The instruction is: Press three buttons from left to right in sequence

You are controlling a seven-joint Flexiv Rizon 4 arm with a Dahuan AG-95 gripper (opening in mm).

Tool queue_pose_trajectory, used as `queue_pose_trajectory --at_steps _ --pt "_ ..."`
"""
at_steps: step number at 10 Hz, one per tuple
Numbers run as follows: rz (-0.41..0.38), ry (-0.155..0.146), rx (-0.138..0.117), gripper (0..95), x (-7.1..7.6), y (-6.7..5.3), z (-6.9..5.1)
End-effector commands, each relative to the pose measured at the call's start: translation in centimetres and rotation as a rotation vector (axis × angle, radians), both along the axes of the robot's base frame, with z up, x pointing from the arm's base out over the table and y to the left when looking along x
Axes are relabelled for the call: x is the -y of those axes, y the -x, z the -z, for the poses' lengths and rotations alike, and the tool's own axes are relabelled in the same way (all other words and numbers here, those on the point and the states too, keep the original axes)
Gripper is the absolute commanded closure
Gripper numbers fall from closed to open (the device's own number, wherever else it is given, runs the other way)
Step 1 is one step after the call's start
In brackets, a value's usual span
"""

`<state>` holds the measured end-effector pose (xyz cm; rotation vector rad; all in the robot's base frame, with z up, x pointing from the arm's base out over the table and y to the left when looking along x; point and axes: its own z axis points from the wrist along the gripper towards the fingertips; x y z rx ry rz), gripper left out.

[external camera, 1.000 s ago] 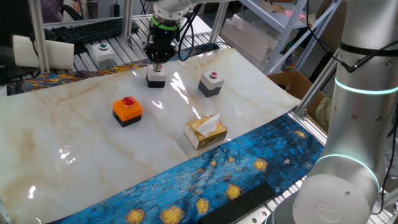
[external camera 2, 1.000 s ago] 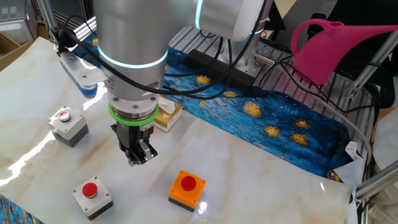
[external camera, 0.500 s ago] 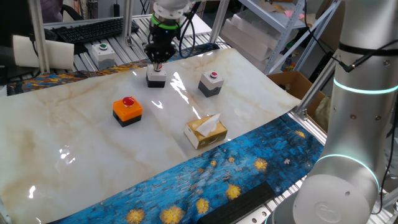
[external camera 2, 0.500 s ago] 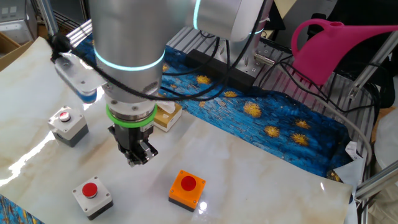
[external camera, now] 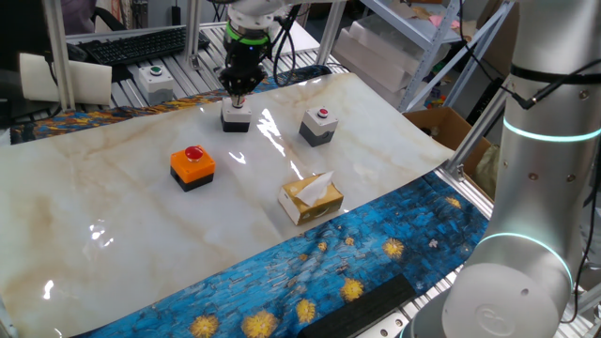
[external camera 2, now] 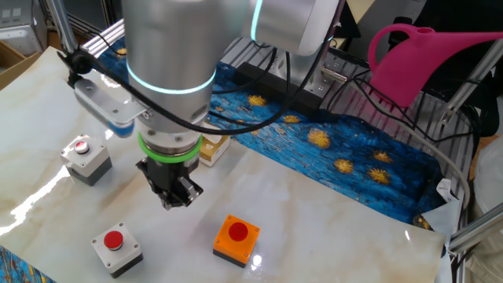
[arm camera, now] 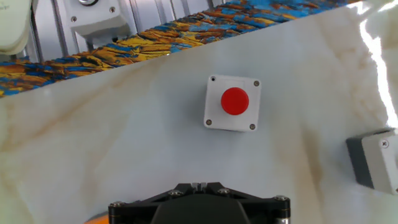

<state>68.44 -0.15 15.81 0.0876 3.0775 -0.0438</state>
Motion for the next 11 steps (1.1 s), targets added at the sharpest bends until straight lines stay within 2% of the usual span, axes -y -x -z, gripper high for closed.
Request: queue_pose_trajectory --at_steps 1,2,4,6,11 --pt "-0.045 -0.016 -0.010 95.0 -0.05 -0.41 0.07" --pt "-0.083 -0.005 -0.018 95.0 -0.05 -0.41 0.07" --pt "-0.083 -0.007 -0.011 95.0 -0.05 -0.41 0.07" --pt "-0.031 -0.047 -0.011 95.0 -0.05 -0.41 0.07" --pt "-0.020 -0.078 -0.011 95.0 -0.22 -0.19 0.15"
